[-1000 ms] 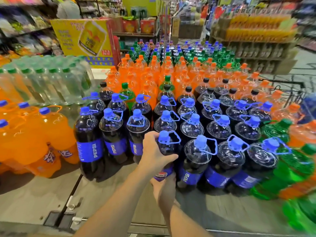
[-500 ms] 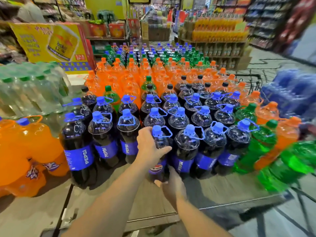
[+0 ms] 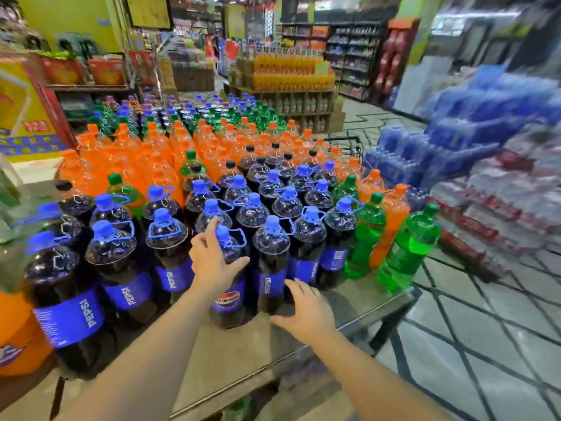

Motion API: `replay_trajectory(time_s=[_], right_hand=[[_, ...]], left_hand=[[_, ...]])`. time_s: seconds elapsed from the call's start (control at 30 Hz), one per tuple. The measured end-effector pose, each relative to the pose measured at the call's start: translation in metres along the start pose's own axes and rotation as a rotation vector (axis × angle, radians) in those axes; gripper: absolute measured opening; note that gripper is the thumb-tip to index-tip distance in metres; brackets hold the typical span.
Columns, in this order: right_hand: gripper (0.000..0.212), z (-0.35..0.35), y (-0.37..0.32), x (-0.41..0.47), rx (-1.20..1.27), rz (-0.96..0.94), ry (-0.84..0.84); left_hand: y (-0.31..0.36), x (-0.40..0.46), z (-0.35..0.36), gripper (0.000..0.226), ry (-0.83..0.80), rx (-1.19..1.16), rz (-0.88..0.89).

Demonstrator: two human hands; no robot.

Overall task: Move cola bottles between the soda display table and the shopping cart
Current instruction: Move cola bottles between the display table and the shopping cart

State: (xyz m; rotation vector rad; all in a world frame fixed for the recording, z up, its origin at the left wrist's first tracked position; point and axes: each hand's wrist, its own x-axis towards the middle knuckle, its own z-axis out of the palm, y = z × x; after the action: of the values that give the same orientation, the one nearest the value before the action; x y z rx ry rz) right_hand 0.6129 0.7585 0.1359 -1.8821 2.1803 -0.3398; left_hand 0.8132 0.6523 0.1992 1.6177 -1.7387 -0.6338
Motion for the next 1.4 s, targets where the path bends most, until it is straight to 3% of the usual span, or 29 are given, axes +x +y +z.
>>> replay_trajectory(time_s=[0.13, 0.23, 0.37, 0.6, 0.93, 1.4], right_hand=[[0.096, -0.034, 0.023, -0.004, 0.001, 0.047, 0.046], [0.1, -0.061, 0.048, -0.006, -0.016, 0.084, 0.081], [0.1, -0.101, 0.088, -0.012, -0.032, 0.121, 0.112], [0.105, -0.172, 0.174, -0.022, -0.052, 0.149, 0.149], [0.111, -0.266, 0.312, -0.034, -0.045, 0.165, 0.197], [0.103, -0.33, 0.433, 0.002, -0.075, 0.229, 0.155]], left_hand=[[0.009, 0.0, -0.006, 0.115, -0.062, 0.07, -0.068], [0.022, -0.001, -0.012, 0.116, -0.036, 0.257, -0.066], [0.053, -0.012, -0.006, 0.105, 0.031, 0.485, 0.11], [0.157, -0.034, 0.051, 0.117, -0.14, 0.613, 0.266], [0.299, -0.057, 0.16, 0.107, -0.199, 0.683, 0.421], [0.416, -0.022, 0.285, 0.098, -0.357, 0.615, 0.517]])
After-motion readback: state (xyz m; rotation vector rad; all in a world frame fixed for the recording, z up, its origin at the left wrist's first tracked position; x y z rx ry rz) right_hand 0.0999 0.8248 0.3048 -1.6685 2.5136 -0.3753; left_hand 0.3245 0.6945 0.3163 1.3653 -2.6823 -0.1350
